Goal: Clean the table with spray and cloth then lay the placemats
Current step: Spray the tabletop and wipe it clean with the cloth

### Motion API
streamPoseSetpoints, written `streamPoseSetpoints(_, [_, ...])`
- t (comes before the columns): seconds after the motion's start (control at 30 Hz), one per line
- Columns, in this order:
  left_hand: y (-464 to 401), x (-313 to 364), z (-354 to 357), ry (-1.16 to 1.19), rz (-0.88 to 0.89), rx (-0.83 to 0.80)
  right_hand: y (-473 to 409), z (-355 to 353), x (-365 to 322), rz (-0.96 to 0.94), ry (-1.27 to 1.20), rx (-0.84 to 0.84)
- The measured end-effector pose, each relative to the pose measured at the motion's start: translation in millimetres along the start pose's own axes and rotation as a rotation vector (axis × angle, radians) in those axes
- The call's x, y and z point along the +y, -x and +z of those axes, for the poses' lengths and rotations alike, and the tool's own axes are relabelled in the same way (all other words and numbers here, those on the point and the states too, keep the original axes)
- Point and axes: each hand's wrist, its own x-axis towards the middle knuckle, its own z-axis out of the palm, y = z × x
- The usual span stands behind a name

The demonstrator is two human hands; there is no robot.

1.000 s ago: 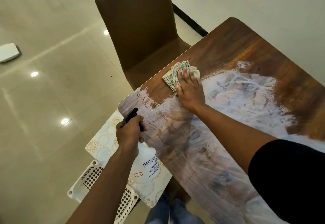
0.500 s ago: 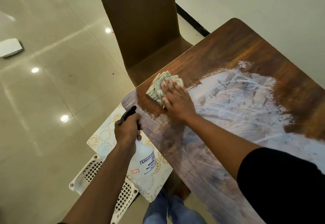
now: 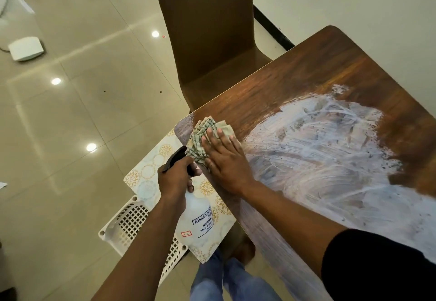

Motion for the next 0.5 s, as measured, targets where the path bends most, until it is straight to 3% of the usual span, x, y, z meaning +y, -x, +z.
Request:
streamPoseSetpoints(0.17, [5.9,-1.1,-6.9,-0.001,-0.005,0.006,-38.6,-12.4,19.4,-0.087,0.078,-0.034])
streamPoseSetpoints(0.37, [4.7,-1.1,-19.3,-0.006,0.008,-0.003,-87.9,-26.9,3.1,0.153,-0.055,0.015])
streamPoseSetpoints(0.5, [7.2,0.7,-19.2,0.008,0.022,-0.02,-68.0,-15.5,-12.1,0.027,-0.062,-0.019])
